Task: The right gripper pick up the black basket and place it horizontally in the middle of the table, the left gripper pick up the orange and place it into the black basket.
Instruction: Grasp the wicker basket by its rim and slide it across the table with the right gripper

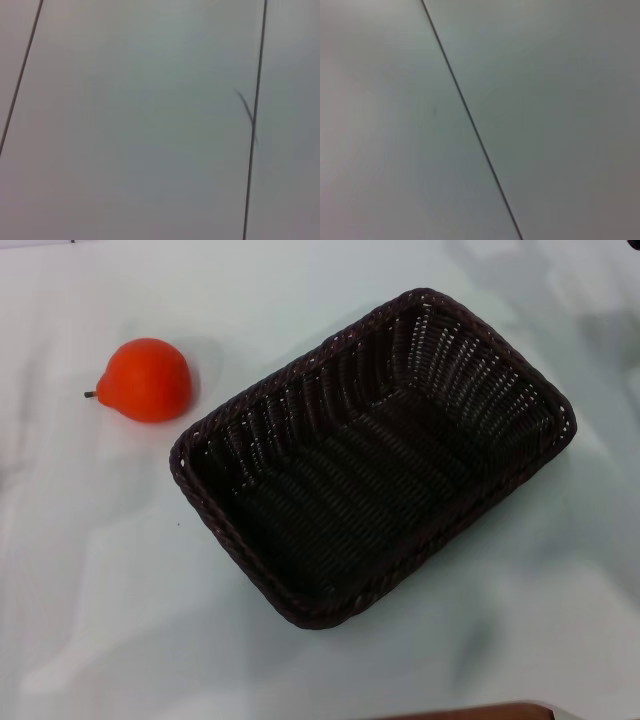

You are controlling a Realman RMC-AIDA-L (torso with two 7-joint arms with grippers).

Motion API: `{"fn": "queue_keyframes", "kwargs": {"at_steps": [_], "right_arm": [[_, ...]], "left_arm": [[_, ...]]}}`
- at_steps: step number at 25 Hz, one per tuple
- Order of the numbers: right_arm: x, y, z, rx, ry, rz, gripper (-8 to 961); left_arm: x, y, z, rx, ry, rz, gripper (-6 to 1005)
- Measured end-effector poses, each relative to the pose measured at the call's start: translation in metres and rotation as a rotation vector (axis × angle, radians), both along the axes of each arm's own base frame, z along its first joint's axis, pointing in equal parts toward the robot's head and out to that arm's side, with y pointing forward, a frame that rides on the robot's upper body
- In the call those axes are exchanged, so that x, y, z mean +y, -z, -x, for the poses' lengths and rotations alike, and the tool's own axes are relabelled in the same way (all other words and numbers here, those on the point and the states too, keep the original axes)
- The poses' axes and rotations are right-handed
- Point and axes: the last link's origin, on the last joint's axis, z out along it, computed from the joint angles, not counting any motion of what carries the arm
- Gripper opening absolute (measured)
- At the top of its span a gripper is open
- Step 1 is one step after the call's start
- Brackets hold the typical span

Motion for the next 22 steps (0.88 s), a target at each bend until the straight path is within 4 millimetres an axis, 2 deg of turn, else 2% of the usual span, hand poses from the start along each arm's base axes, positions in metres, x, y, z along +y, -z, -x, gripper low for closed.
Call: {"fn": "queue_keyframes", "kwargs": {"at_steps": [9,14,19,22], "right_arm": [[0.011,-0.013,0.004,0.016,-0.046,0.213,926],[0.019,-0.033,0.014,0.016,-0.051,0.425,924],[0.037,-0.064,0.029,-0.123,0.149,0.711,922],[0.042,-0.082,0.049,-0.25,0.248,0.827,920]], "left_arm": [[0.002,0.0,0.001,-0.002,-0.008,0.003,905],[0.002,0.0,0.002,-0.001,-0.013,0.006,906],[0.002,0.0,0.003,-0.001,-0.021,0.009,907],[0.003,0.0,0.003,0.0,-0.021,0.01,907]]}}
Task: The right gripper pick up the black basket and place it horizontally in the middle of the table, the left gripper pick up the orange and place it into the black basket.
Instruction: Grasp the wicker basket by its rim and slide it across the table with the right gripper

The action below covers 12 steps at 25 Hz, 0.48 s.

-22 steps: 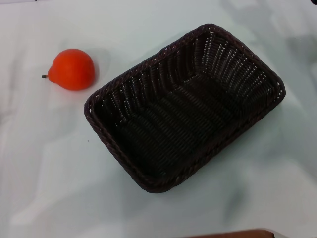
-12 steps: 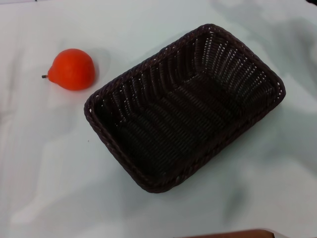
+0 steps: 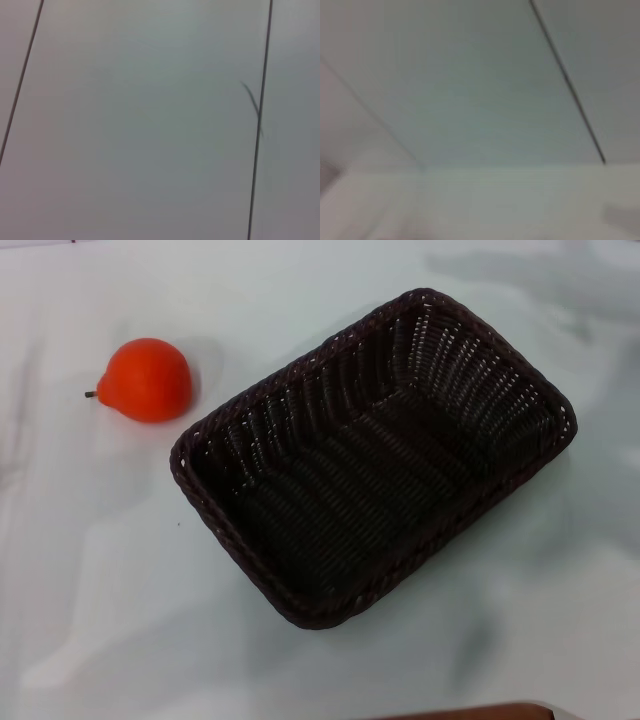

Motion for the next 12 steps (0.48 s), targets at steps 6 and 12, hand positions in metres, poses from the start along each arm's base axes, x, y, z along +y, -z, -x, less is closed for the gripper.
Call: {"fn": "queue_keyframes", "kwargs": {"at_steps": [6,12], "right_arm": [[0.007,-0.011,0.036,-0.24,0.09,0.238,837],[0.017,0.017,0.046,-0.424,0.145,0.378,890]], "left_arm": [[-0.002,-0.001,0.002,0.004,-0.004,-0.002,906],[-0.005,0.0,0.004,0.001,-0.015,0.0,906]]}}
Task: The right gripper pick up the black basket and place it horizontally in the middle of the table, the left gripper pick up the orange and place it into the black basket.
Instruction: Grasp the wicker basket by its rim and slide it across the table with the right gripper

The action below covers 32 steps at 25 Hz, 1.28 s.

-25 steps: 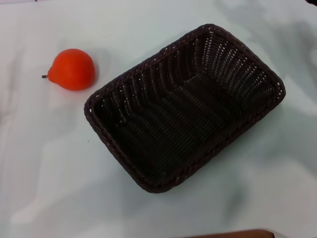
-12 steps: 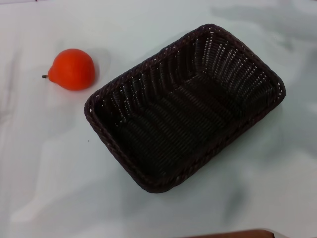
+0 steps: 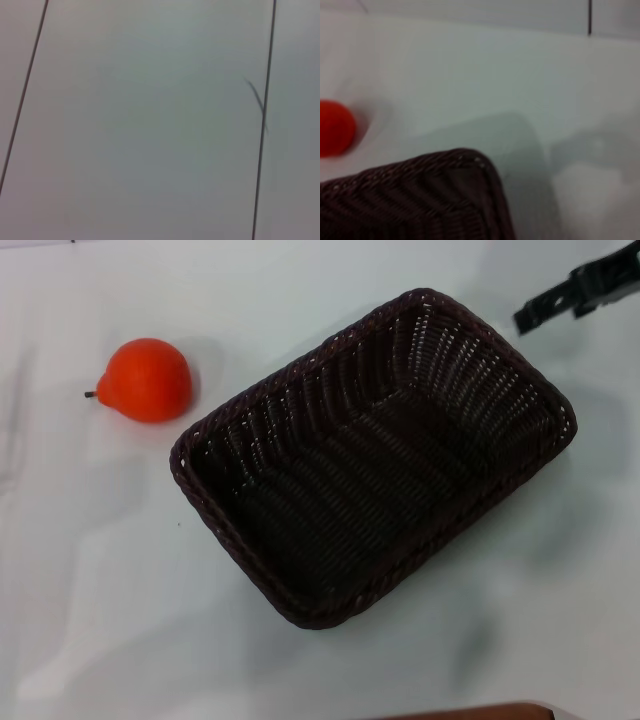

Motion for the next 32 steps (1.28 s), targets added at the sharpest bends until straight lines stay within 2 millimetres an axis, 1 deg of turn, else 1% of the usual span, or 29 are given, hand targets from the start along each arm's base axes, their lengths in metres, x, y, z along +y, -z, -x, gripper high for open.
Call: {"fn": "queue_keyframes", "kwargs": {"at_steps": [3,4,5,6,10,13,16,19,25,30,32], "right_arm": [[0.001,0.013,0.003,0.008,-0.004,0.033,923],[0.001,0.022,0.003,0.023,-0.004,0.044,934],[0.002,0.027,0.002,0.03,-0.001,0.046,945],[0.002,0.027,0.002,0.03,-0.001,0.046,945],[0.001,0.055,-0.005,0.046,0.019,0.092,944],[-0.001,0.07,-0.007,0.032,0.019,0.13,944],[-0.002,0.077,-0.008,0.029,0.021,0.142,923],[-0.004,0.077,-0.008,0.042,0.021,0.147,892],[-0.007,0.074,-0.01,0.05,0.03,0.141,680],[-0.008,0.073,-0.012,0.054,0.044,0.133,432],[-0.007,0.072,-0.014,0.058,0.052,0.121,393]], "left_arm": [[-0.002,0.0,0.001,-0.001,-0.006,0.001,906],[-0.002,0.0,0.001,-0.001,-0.006,0.001,906],[-0.002,0.0,0.001,-0.001,-0.006,0.001,906],[-0.002,0.0,0.001,-0.001,-0.006,0.001,906],[-0.003,0.0,0.002,-0.001,-0.008,0.002,905],[-0.003,0.0,0.002,-0.001,-0.011,0.002,905],[-0.004,0.0,0.003,-0.001,-0.015,0.002,905],[-0.007,0.0,0.005,-0.001,-0.021,0.002,906],[-0.01,0.001,0.007,-0.002,-0.031,0.003,907],[-0.011,0.001,0.007,-0.003,-0.033,0.002,906],[-0.011,0.001,0.007,-0.003,-0.033,0.003,906]]}}
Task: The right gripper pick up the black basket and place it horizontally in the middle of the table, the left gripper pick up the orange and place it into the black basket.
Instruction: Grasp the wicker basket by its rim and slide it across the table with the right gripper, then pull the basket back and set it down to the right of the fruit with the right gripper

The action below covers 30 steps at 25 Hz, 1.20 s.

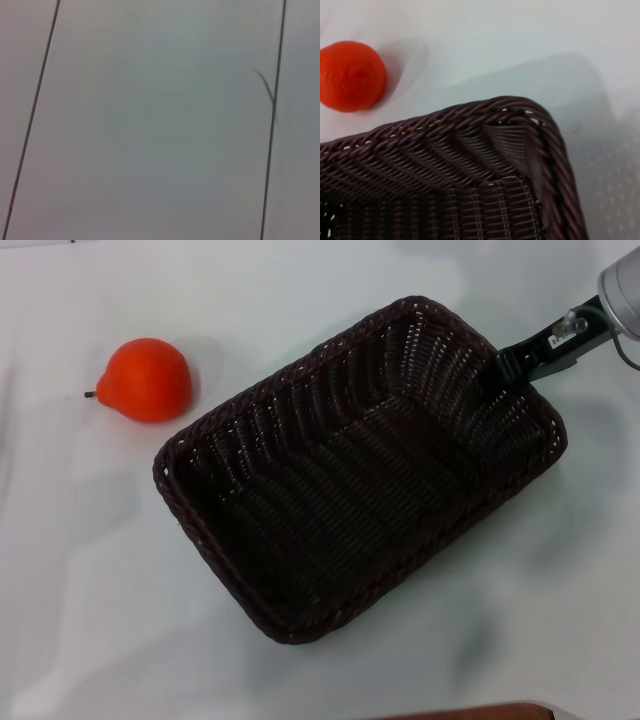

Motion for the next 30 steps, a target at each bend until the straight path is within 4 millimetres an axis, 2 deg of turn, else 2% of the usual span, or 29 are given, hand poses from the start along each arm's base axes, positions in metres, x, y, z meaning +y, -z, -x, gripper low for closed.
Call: {"fn": "queue_keyframes", "kwargs": {"at_steps": [5,9,11,20,24,30], "right_arm": [[-0.003,-0.009,-0.005,0.012,0.059,-0.054,295],[-0.016,-0.019,-0.017,0.112,0.138,-0.11,216],[-0.024,-0.027,-0.024,0.172,0.176,-0.154,144],[-0.054,-0.038,-0.058,0.28,0.328,-0.248,181],[-0.056,-0.04,-0.063,0.284,0.365,-0.27,198],[-0.054,-0.055,-0.061,0.256,0.384,-0.32,223]], "left_arm": [[0.0,-0.001,0.0,0.002,0.003,-0.003,905],[0.001,-0.003,0.001,0.004,-0.001,-0.012,905],[0.002,-0.004,0.001,0.004,-0.002,-0.017,906],[0.012,-0.004,-0.005,0.004,0.022,-0.016,907],[0.017,-0.007,-0.008,0.012,0.037,-0.018,906],[0.02,-0.006,-0.01,0.017,0.052,-0.007,904]]}}
